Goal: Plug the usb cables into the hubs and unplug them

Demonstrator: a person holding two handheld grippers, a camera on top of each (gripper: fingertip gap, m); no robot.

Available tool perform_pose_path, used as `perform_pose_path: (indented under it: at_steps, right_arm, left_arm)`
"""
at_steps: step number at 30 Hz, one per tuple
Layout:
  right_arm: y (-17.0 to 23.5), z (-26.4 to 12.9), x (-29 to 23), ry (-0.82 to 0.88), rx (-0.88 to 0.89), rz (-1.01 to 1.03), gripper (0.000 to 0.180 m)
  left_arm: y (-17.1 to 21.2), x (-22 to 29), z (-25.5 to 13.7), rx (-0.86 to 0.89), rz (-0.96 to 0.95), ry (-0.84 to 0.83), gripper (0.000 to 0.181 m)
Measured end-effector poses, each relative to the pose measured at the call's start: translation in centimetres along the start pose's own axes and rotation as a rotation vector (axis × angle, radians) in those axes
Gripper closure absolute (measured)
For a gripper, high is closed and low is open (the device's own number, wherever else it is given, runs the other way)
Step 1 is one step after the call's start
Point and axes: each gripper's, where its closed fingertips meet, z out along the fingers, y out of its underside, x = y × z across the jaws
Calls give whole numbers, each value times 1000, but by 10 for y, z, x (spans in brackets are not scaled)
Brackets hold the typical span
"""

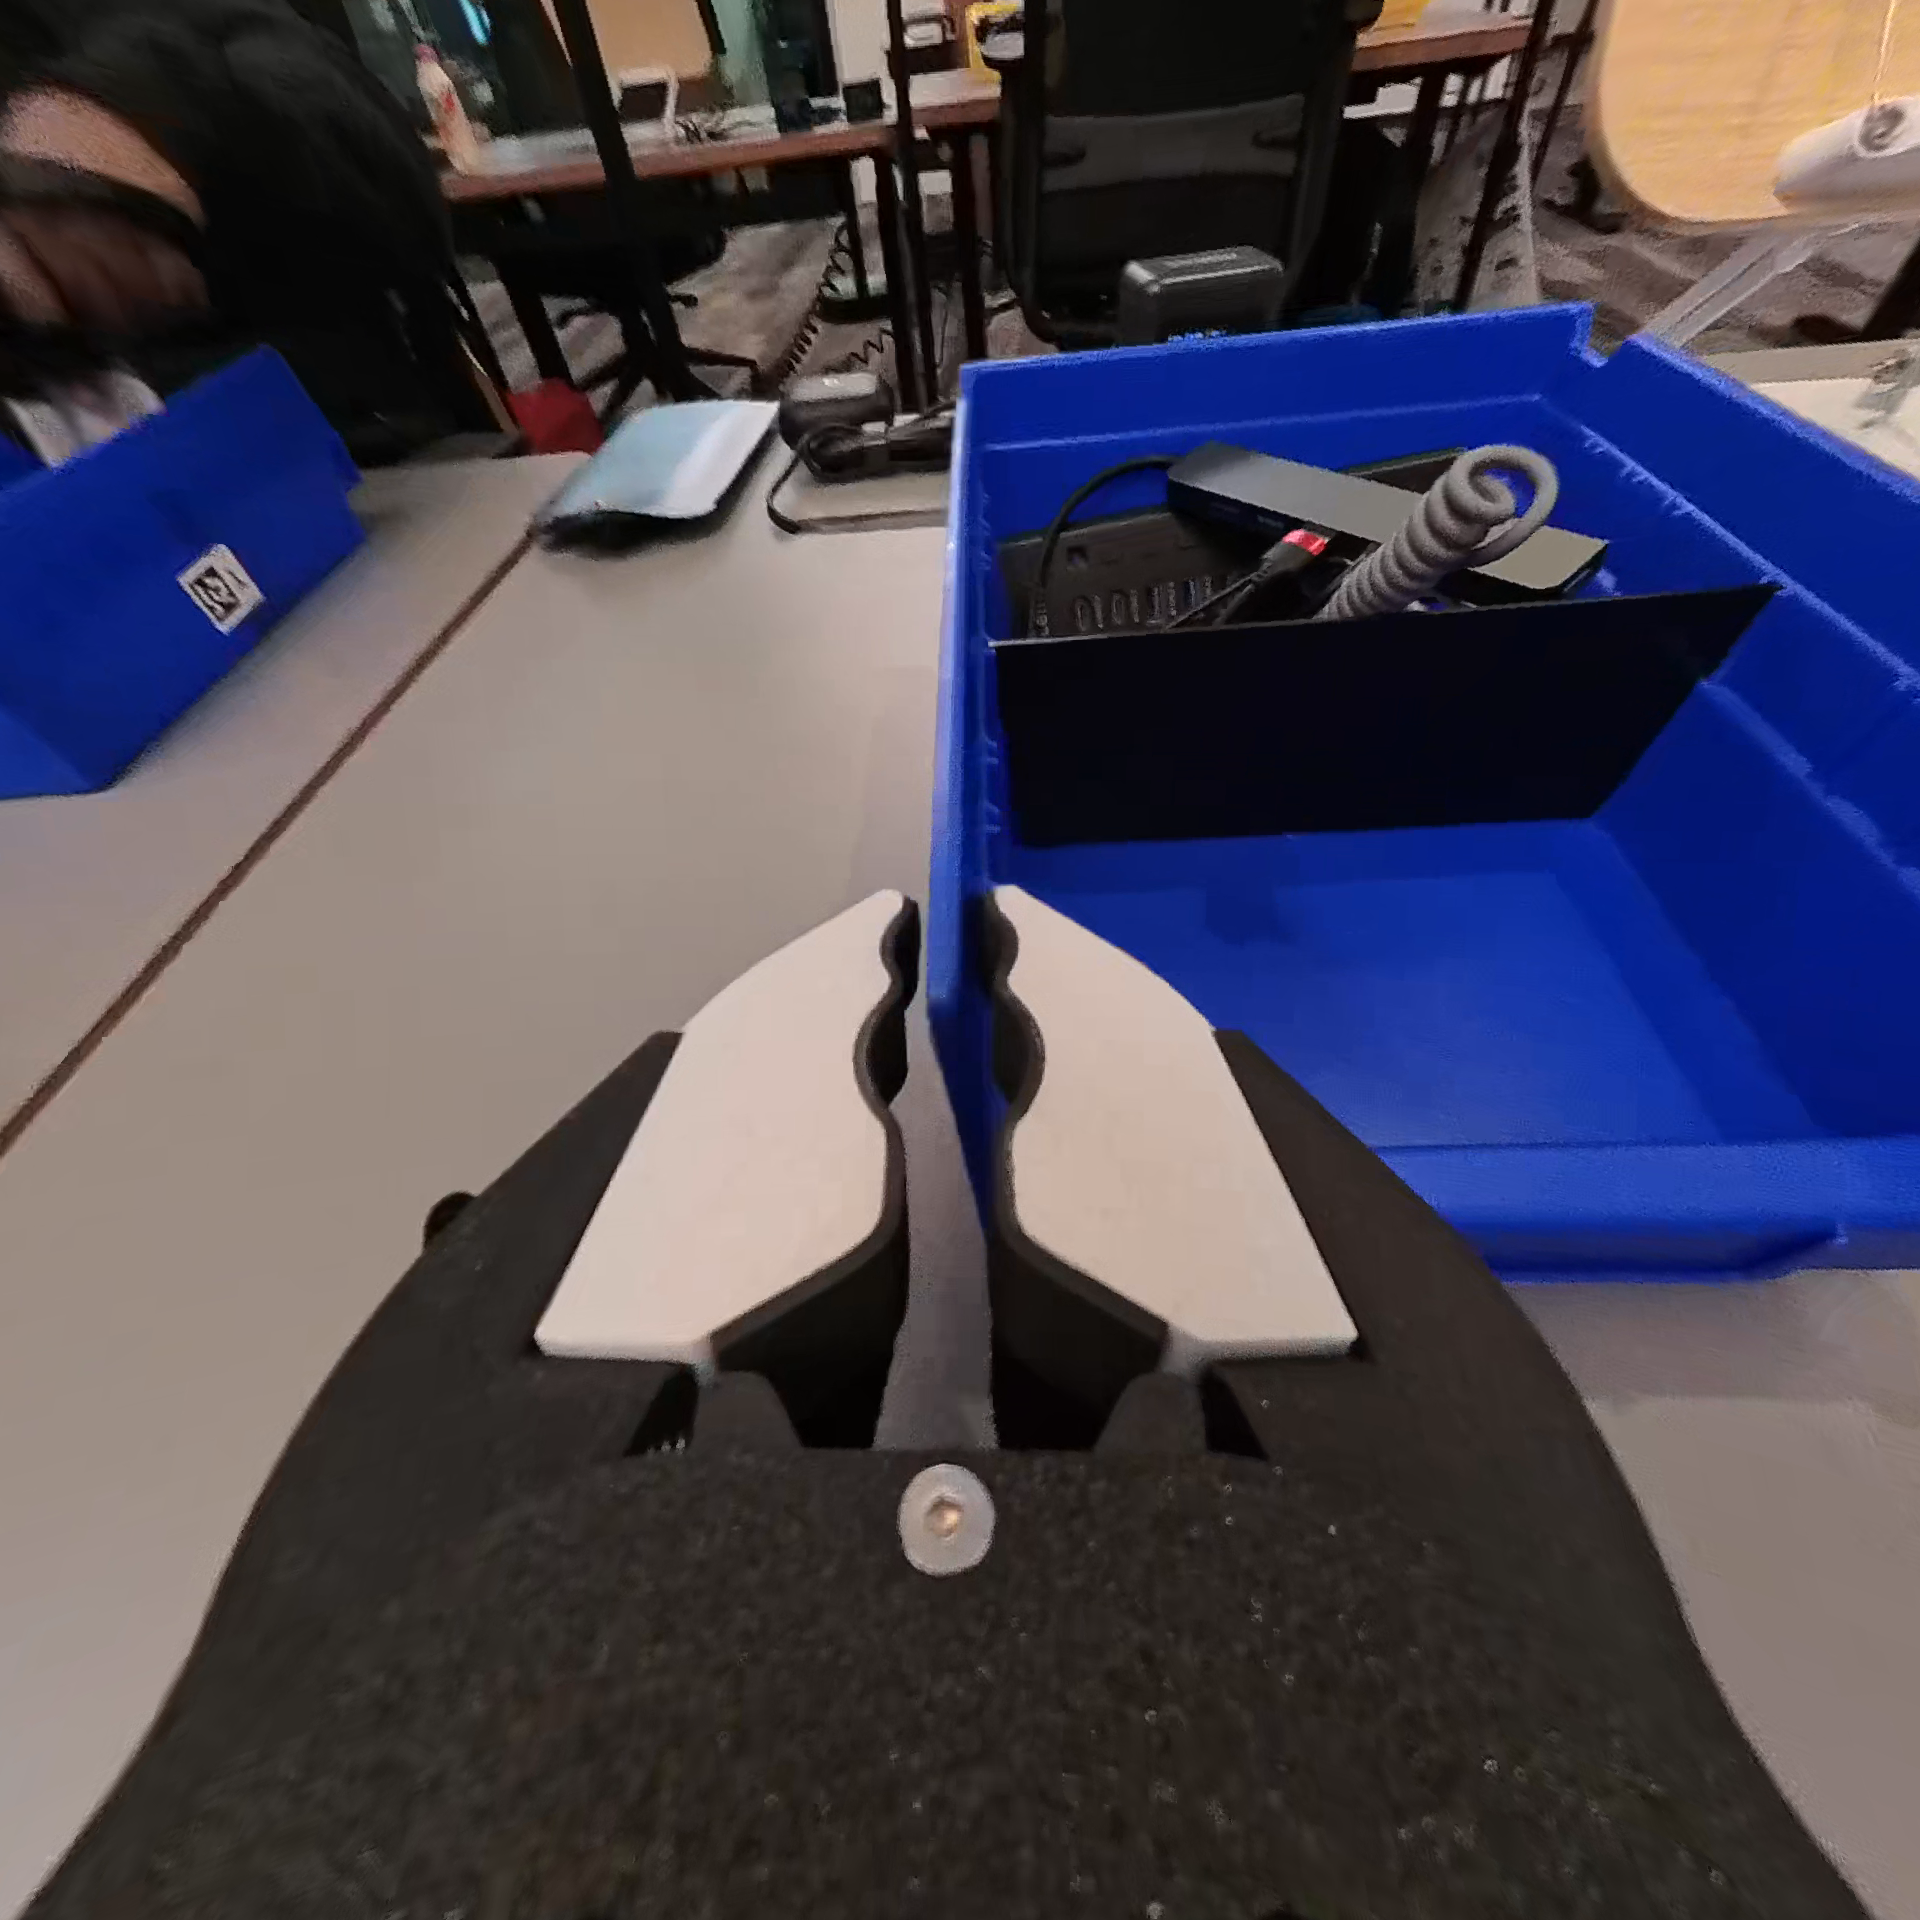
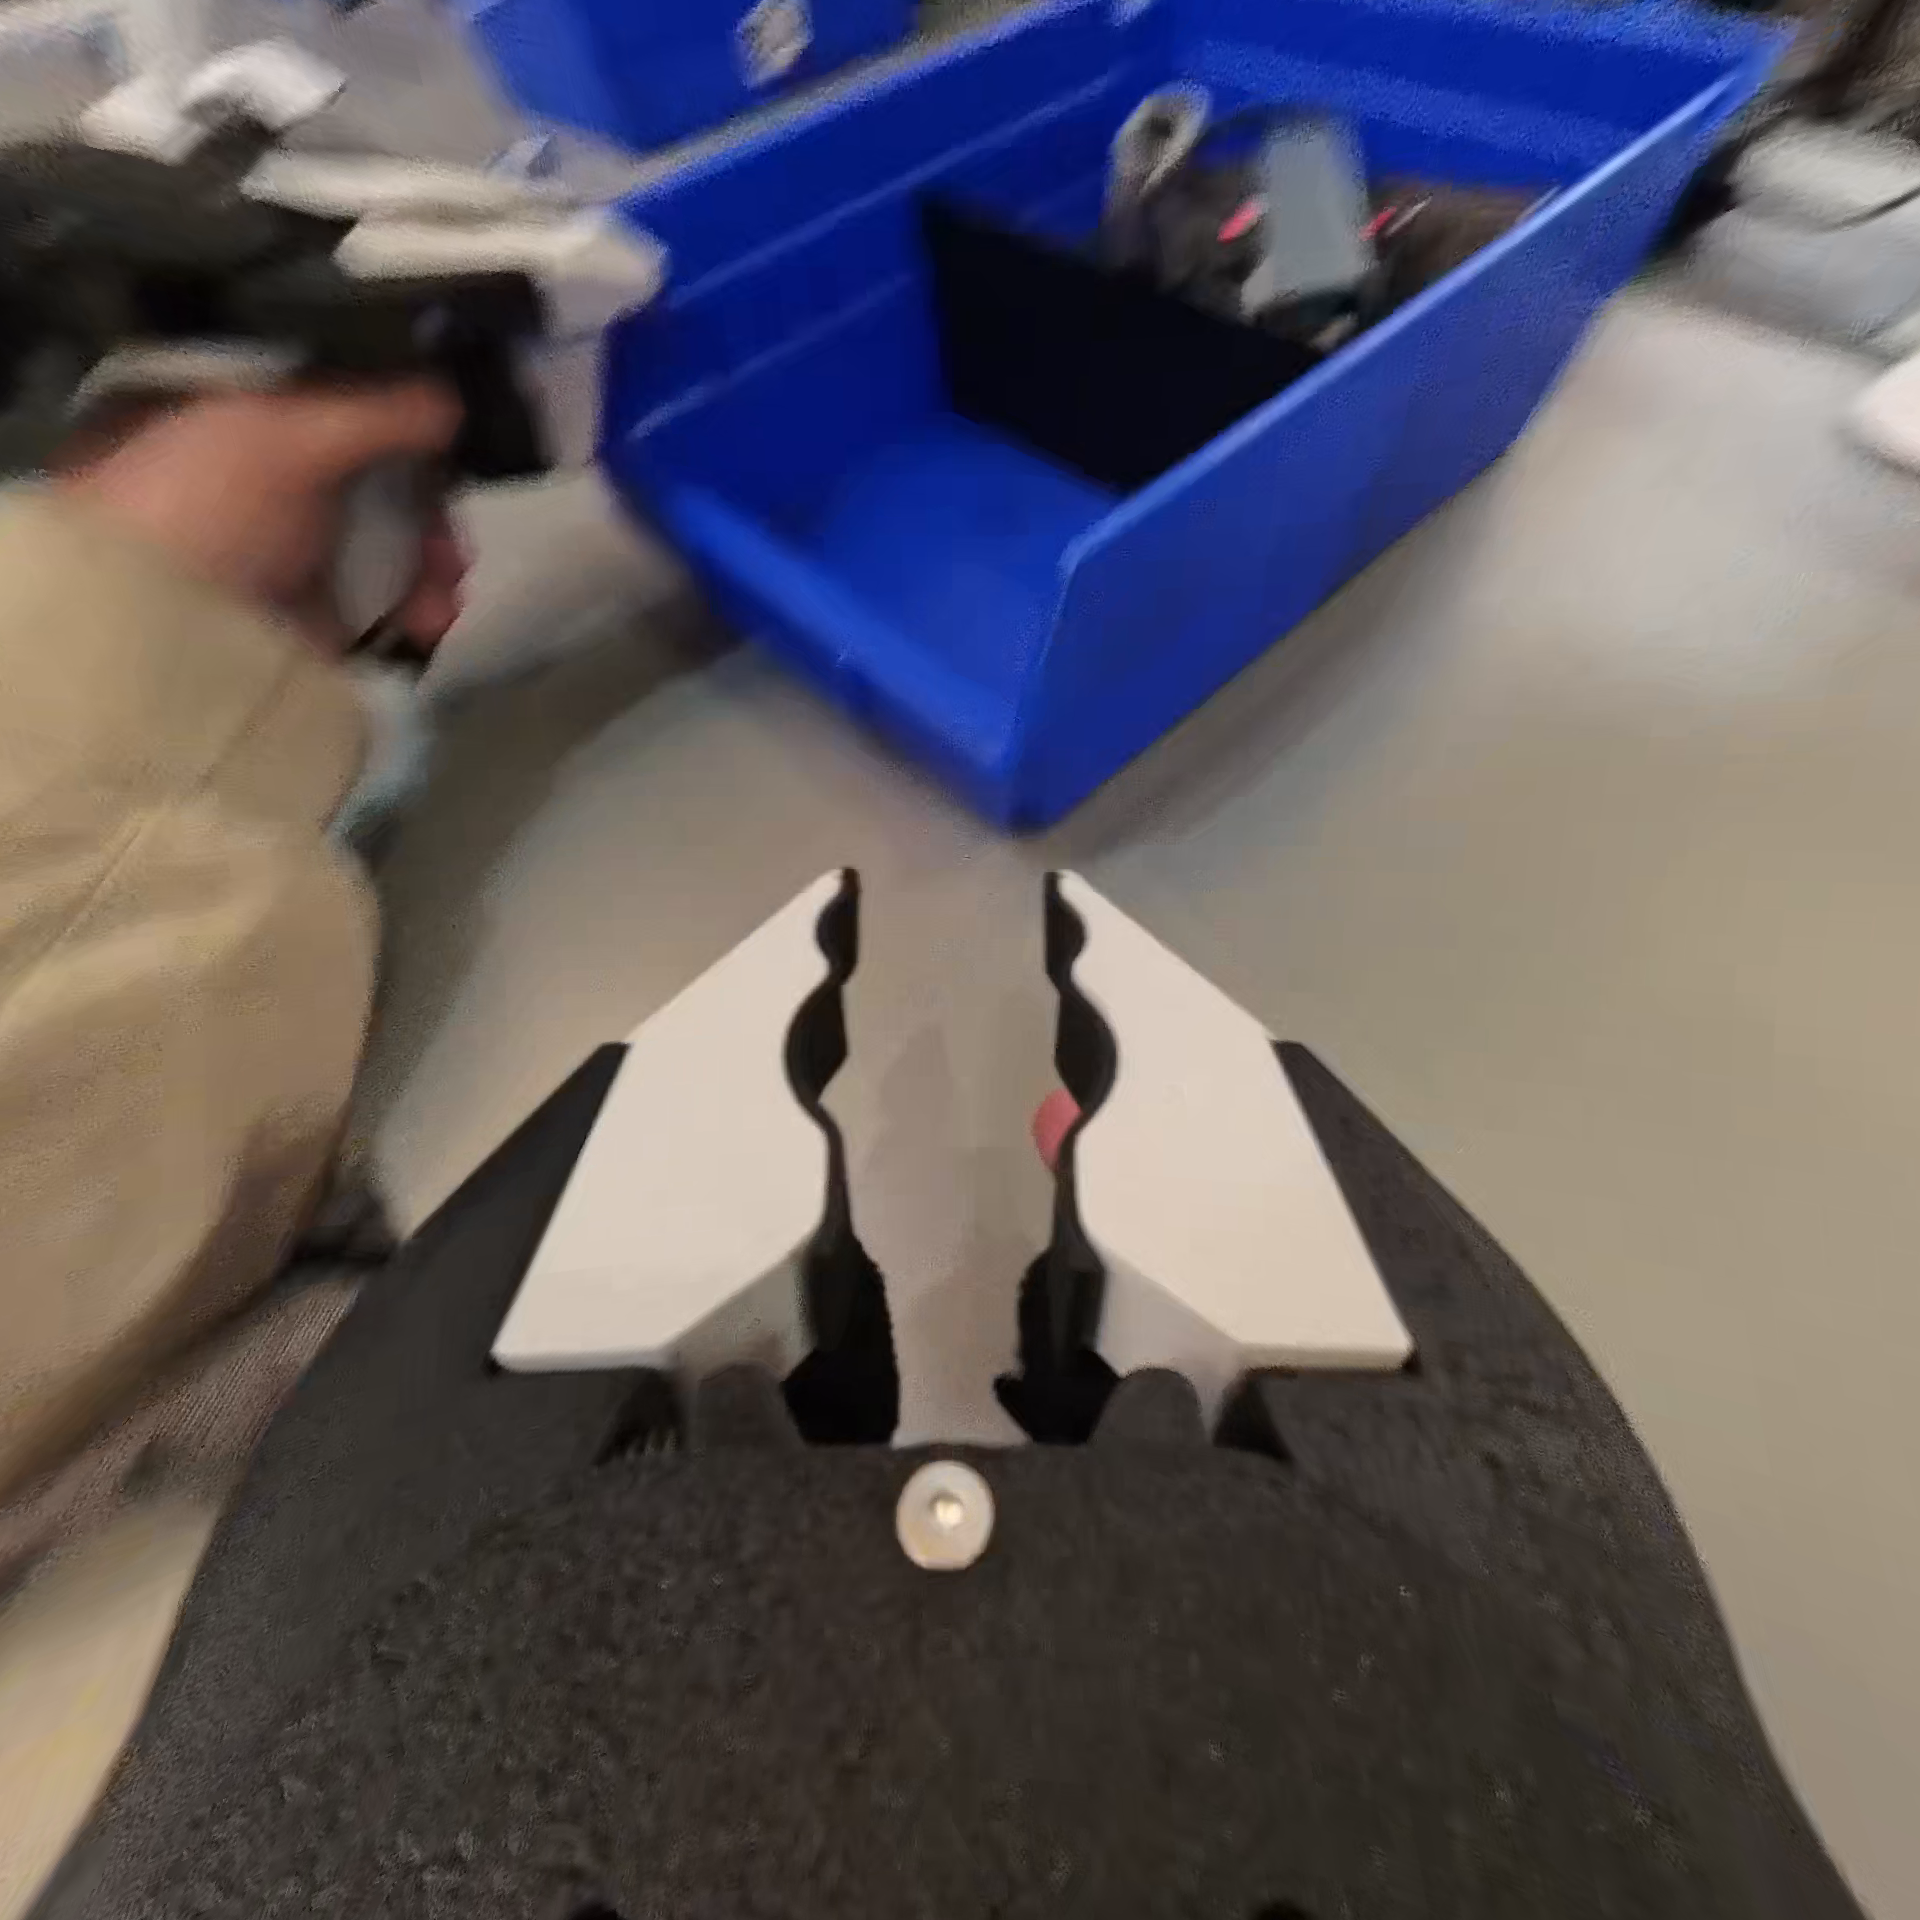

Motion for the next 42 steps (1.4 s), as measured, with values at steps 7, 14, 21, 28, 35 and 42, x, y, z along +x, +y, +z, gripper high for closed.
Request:
perform_pose_path:
  at_steps: [7,14,21,28,35,42]
  right_arm:
    - [60,-132,80,-26,-12,108,133]
    - [88,-298,236,453,414,331,128]
    - [137,-366,322,884,268,251,126]
    - [131,-358,311,782,345,354,133]
    - [122,-332,282,698,280,248,139]
    - [101,-276,211,486,234,13,142]
  left_arm:
    - [-30,-15,-44,106,8,-185,159]
    - [8,83,-92,24,-211,99,152]
    - [27,130,-87,-73,-163,236,153]
    - [30,135,-82,-87,-113,250,154]
    - [18,147,-87,-16,-162,353,151]
    - [12,171,-86,32,-20,385,151]
